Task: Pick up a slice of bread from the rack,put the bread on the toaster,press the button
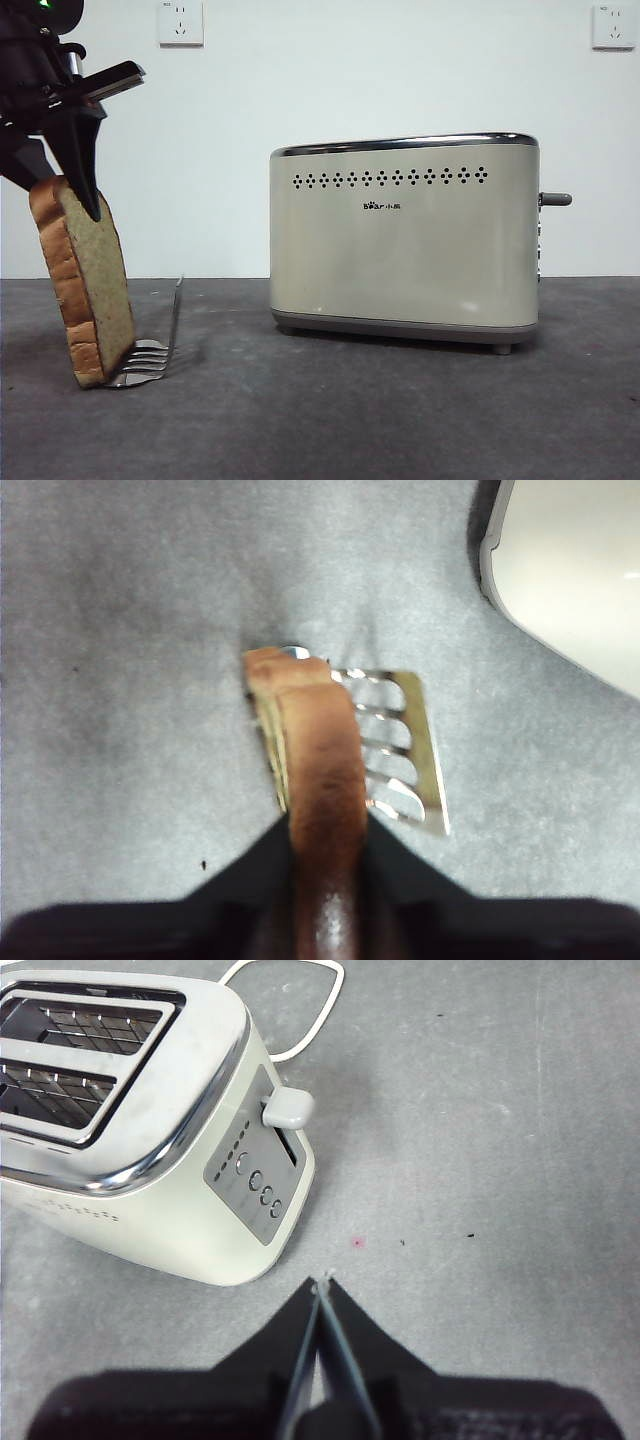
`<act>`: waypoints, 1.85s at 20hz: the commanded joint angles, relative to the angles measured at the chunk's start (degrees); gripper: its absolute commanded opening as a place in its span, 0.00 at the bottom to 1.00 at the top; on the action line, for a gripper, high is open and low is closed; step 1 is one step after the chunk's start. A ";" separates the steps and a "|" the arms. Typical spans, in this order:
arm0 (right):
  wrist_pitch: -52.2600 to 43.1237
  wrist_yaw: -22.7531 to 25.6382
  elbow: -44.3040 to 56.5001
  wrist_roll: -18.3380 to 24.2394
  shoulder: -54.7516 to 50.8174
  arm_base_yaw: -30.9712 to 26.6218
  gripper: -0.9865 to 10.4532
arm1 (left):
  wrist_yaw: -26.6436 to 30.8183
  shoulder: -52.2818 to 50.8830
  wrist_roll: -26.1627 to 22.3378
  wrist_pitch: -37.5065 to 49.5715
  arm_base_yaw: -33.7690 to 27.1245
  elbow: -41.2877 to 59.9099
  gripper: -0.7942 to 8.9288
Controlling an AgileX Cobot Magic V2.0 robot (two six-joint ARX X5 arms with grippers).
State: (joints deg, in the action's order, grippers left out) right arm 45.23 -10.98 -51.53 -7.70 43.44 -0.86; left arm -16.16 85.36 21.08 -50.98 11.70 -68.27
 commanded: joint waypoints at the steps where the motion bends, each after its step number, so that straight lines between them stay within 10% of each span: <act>1: -0.11 -0.17 -0.13 0.39 -0.07 0.09 0.09 | -0.13 0.13 0.11 -0.31 0.13 -0.09 0.10; 12: 1.60 -0.15 -0.13 0.26 -0.07 0.09 0.09 | -0.31 0.11 -5.88 -12.96 0.37 -16.33 0.10; 26: 1.62 -0.15 -0.13 0.22 -0.04 0.09 0.09 | -0.28 0.68 -69.42 -7.58 18.84 -44.30 0.11; 37: 3.87 -0.17 -0.13 0.26 -0.04 0.11 0.09 | 0.00 12.72 -89.37 -2.25 25.40 -44.33 0.07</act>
State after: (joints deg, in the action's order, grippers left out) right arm 49.32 -10.98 -51.53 -7.70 43.44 -0.86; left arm -15.92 97.97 -65.76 -53.91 36.86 -112.60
